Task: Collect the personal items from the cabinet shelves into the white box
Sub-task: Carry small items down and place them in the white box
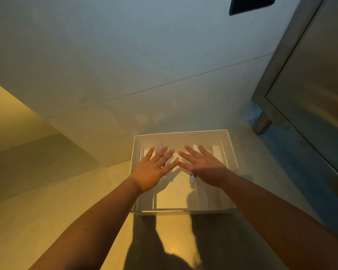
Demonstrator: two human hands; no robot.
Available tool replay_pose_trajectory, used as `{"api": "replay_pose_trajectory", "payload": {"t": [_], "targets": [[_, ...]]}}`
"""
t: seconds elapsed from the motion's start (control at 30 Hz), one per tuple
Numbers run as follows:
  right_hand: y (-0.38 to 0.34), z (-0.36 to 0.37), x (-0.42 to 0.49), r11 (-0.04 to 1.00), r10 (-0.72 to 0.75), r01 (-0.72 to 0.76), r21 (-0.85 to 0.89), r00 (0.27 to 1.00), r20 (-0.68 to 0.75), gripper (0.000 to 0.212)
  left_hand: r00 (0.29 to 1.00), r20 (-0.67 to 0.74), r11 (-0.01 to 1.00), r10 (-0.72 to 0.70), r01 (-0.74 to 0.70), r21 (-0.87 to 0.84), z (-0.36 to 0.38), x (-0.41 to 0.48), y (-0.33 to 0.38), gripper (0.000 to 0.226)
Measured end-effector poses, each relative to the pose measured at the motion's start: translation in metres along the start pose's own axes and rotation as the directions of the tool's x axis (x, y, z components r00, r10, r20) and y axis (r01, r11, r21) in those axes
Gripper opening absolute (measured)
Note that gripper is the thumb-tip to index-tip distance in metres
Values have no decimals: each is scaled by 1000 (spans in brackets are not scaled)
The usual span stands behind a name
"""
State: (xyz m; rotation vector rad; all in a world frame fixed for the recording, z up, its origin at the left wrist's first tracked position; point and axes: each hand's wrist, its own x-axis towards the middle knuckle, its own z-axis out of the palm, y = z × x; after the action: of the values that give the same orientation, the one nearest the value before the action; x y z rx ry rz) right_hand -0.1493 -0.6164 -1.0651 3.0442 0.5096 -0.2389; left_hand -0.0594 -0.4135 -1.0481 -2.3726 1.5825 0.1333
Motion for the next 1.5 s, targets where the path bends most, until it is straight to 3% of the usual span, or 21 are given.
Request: {"api": "replay_pose_trajectory", "payload": {"t": [0.27,0.47,0.77,0.87,1.03,1.1,1.17,1.3,1.43,1.5], "targets": [[-8,0,15,998,58,-58,-31,998,-13,72,976,69,978,-208,205,44,8,6,2,73],[-16,0,12,991,80,-78,-106,997,14,76,955,100,956,-280,268,115,10,1,3,70],[2,-12,-18,954,247,-238,-183,969,27,67,947,87,950,-311,306,63,-1,-19,-10,60],[6,-18,-33,947,287,-282,-155,958,14,62,932,89,936,-351,350,23,-1,-25,-11,62],[8,-20,-56,897,440,-438,-53,897,47,62,957,67,957,-284,287,-41,2,-35,-18,62],[7,-15,-65,885,466,-466,-25,880,88,63,959,86,958,-269,276,-77,2,-41,-19,74],[7,-8,-71,880,473,-474,-26,873,119,66,956,99,955,-277,285,-84,2,-44,-18,78],[7,-7,-74,908,409,-418,35,900,149,72,946,110,950,-306,310,-26,4,-46,-17,65],[11,-8,-70,927,363,-374,34,916,168,73,937,139,946,-320,325,-10,6,-51,-14,83],[13,-8,-65,935,345,-355,28,923,170,73,925,142,933,-352,358,-19,7,-54,-13,72]]}}
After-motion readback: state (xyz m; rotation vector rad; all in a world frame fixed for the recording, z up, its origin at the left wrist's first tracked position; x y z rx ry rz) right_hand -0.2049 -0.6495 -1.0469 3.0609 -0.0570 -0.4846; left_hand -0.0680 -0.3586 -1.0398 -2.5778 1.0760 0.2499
